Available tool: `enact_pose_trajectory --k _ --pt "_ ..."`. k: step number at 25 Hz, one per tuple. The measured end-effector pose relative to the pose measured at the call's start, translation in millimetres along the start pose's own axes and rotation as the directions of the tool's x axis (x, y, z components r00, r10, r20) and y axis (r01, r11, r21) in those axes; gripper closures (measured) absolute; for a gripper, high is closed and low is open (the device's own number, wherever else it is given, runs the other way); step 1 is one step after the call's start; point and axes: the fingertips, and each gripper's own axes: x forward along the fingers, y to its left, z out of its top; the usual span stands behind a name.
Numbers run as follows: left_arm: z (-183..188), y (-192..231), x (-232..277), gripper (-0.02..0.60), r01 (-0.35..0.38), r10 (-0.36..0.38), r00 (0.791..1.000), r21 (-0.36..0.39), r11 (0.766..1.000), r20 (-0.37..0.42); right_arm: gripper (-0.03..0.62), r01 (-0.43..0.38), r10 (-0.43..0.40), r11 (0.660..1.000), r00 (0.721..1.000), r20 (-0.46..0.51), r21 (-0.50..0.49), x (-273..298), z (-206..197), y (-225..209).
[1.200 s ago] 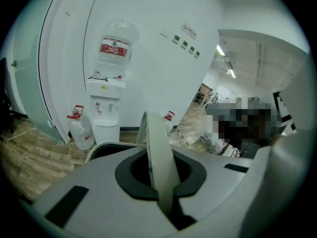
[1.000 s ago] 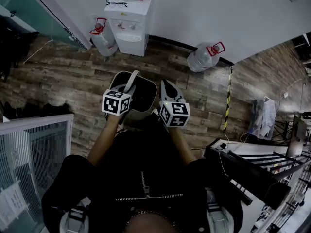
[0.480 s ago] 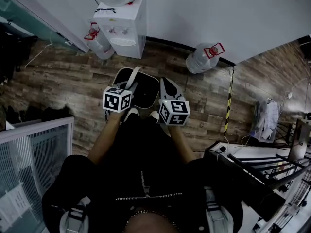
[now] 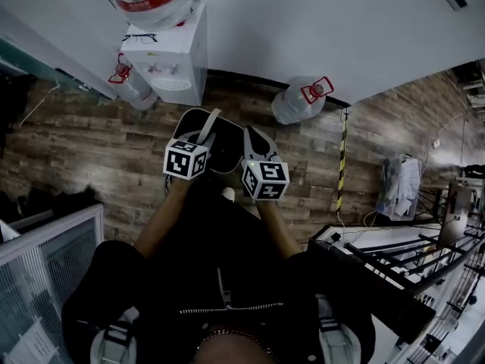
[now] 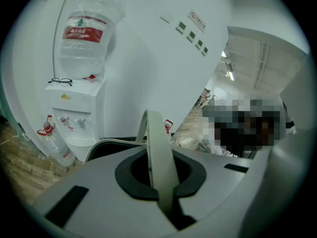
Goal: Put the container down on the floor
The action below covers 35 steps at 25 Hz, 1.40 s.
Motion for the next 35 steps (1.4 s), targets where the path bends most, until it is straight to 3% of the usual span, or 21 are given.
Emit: enact_pose_trajectory --k 15,21,35 --pt "63 37 71 0.568 0.074 -0.073 0.997 0.055 0.996 -0.017 0.583 0.116 -0.116 0.993 0.993 0.010 -0.012 65 42 -32" --pt "80 59 110 0.568 0.094 -0.092 0.995 0.030 0.995 -0.047 0.583 0.146 -0.146 0.989 0.989 -0.004 0.007 87 48 -48" --pt "124 113 233 0.568 0.021 -0.021 1.000 -0.055 0.998 0.000 0.583 0.119 -0.117 0.992 0.991 -0.059 0.044 180 35 -128"
